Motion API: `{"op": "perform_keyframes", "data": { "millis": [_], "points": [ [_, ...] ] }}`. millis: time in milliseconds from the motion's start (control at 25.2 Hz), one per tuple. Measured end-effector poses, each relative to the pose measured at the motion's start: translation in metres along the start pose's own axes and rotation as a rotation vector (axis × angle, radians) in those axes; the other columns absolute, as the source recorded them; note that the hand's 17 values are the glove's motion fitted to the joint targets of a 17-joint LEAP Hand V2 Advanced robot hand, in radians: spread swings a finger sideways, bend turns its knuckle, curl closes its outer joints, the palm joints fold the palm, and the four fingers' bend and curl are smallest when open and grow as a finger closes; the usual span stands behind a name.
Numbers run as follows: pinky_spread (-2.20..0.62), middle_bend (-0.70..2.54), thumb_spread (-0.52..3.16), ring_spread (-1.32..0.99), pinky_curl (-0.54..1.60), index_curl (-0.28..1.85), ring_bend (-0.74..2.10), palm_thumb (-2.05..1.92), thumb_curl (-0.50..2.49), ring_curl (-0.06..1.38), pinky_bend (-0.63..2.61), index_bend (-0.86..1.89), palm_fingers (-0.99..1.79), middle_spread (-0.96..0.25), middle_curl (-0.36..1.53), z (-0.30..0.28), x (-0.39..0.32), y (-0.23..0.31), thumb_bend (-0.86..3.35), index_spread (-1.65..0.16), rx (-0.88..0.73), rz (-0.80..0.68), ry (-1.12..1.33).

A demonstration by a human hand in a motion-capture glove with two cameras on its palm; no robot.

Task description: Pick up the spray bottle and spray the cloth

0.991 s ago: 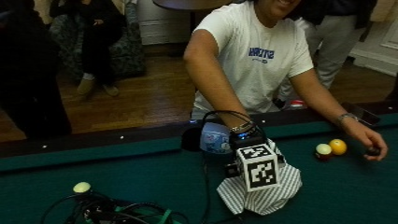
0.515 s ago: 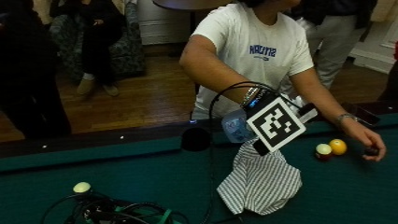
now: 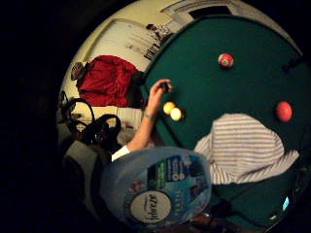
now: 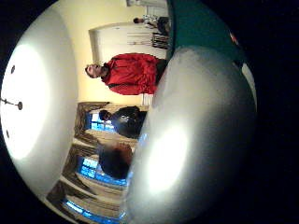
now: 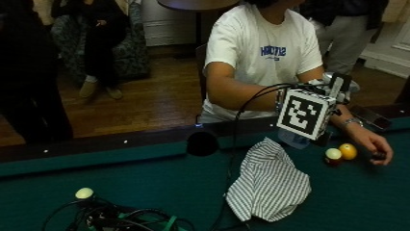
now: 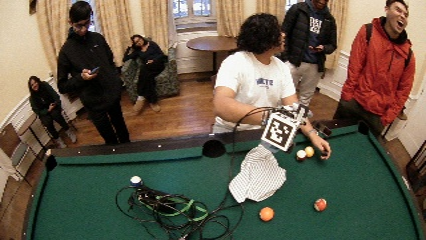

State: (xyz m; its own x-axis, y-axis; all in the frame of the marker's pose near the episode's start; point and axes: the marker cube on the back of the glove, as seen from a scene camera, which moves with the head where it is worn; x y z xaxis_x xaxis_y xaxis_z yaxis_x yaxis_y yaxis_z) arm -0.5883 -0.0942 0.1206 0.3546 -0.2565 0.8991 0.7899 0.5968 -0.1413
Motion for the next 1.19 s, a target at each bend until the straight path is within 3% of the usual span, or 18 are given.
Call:
{"op": "perform_keyframes", "data": {
  "millis": [357, 595, 1189],
  "points": [
    [-0.29, 0.70, 0.44, -0.20, 0.41, 0.63, 0.79, 0.94, 0.83, 0.48, 0.48, 0.30, 1.39, -0.20, 0.56, 0.037, 0.030, -0.021, -0.03, -0.27, 0.227, -0.145, -0.022],
    [-0.29, 0.70, 0.43, -0.19, 0.41, 0.64, 0.79, 0.93, 0.83, 0.48, 0.48, 0.30, 1.39, -0.20, 0.56, 0.061, 0.076, -0.044, -0.03, -0.27, 0.364, -0.155, -0.087],
    [-0.29, 0.69, 0.42, -0.19, 0.41, 0.65, 0.79, 0.93, 0.84, 0.48, 0.48, 0.30, 1.39, -0.19, 0.56, 0.130, 0.119, -0.085, -0.03, -0.27, 0.389, -0.142, -0.120]
  ]
}}
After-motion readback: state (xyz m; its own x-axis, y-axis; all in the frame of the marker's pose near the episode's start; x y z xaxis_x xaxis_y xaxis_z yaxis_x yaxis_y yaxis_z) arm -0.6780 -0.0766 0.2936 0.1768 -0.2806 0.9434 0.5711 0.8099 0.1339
